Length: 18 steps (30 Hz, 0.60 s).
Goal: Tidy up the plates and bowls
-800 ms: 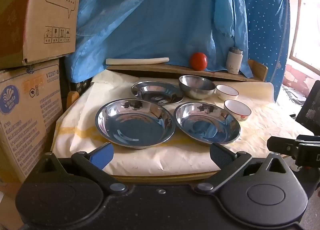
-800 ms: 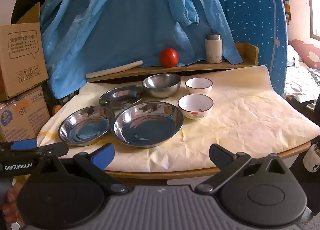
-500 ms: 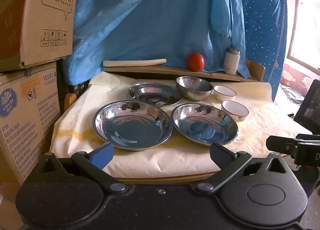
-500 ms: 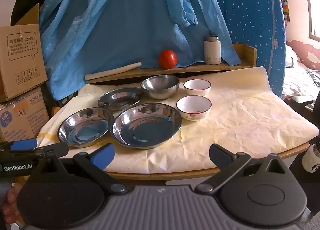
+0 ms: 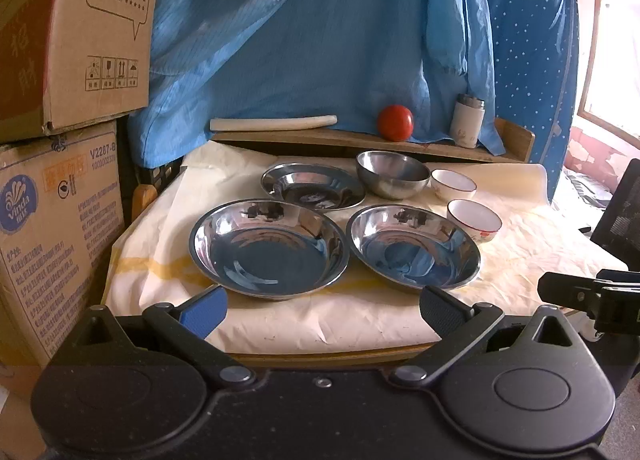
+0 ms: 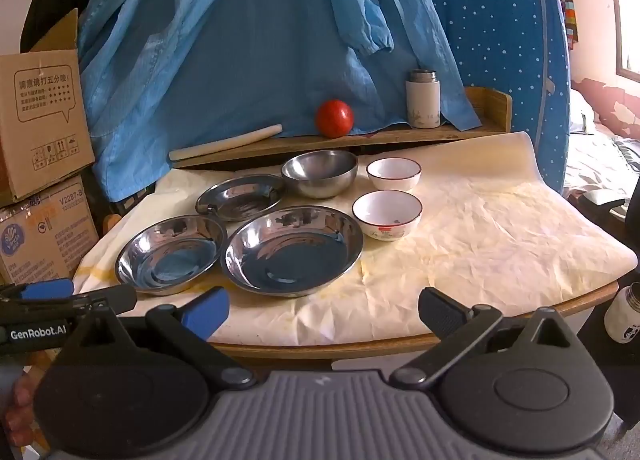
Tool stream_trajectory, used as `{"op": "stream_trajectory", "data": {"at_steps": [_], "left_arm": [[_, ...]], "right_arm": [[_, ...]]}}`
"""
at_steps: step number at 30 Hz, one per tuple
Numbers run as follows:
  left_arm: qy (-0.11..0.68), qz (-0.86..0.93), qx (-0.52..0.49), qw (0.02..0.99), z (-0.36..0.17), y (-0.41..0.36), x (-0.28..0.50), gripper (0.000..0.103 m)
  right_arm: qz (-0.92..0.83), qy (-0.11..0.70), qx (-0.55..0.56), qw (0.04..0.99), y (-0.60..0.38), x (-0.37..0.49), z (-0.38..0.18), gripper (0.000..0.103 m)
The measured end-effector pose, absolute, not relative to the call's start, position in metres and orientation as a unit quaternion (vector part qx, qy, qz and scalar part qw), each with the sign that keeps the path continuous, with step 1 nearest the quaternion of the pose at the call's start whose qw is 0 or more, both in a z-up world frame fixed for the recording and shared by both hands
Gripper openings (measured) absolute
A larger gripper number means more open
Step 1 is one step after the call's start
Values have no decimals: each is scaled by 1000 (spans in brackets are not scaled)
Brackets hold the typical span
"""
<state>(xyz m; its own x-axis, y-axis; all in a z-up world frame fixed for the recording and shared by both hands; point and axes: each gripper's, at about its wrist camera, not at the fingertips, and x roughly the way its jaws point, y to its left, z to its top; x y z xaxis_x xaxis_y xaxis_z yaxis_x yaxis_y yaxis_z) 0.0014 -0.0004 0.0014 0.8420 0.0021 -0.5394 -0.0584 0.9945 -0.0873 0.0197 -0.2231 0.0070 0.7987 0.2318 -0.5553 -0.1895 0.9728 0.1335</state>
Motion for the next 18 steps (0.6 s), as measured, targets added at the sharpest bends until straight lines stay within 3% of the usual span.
{"op": "stream_trajectory", "data": {"at_steps": [18], "left_arm": [[281, 14, -48, 958, 1, -2, 2, 102]], "right_arm": [[111, 298, 36, 947, -225, 21, 6, 103]]}}
